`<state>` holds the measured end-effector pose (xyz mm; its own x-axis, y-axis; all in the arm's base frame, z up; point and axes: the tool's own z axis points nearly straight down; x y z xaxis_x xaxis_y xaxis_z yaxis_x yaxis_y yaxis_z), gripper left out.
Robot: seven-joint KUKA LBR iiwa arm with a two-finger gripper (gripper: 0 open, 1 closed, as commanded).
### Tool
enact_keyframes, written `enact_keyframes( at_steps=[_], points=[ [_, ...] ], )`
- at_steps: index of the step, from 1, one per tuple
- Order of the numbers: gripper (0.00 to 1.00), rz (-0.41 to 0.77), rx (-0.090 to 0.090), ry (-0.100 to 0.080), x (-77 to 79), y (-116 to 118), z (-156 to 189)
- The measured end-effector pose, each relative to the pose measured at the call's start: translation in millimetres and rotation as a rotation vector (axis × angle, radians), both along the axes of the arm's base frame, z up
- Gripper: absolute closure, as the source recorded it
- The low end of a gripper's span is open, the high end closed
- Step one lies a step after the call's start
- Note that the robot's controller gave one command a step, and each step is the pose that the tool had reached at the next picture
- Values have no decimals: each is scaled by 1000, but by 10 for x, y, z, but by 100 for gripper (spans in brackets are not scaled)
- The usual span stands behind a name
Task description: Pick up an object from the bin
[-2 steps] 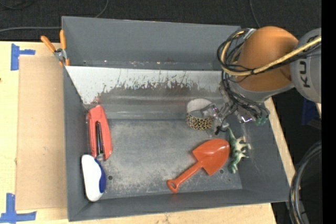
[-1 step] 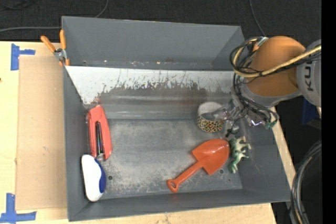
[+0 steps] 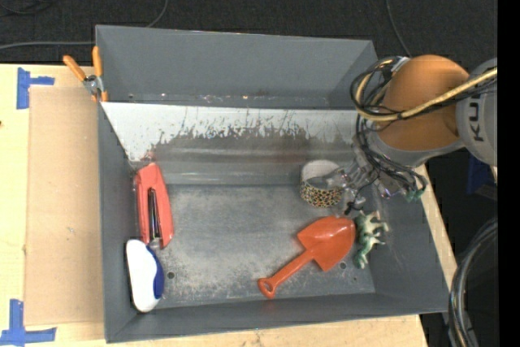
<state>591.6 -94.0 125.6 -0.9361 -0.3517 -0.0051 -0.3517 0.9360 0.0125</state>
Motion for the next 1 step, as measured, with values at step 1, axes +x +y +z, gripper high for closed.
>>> enact_keyframes(
  at_steps=[1],
  points=[
    [100, -27, 1, 3, 14, -323, -586]
  ],
)
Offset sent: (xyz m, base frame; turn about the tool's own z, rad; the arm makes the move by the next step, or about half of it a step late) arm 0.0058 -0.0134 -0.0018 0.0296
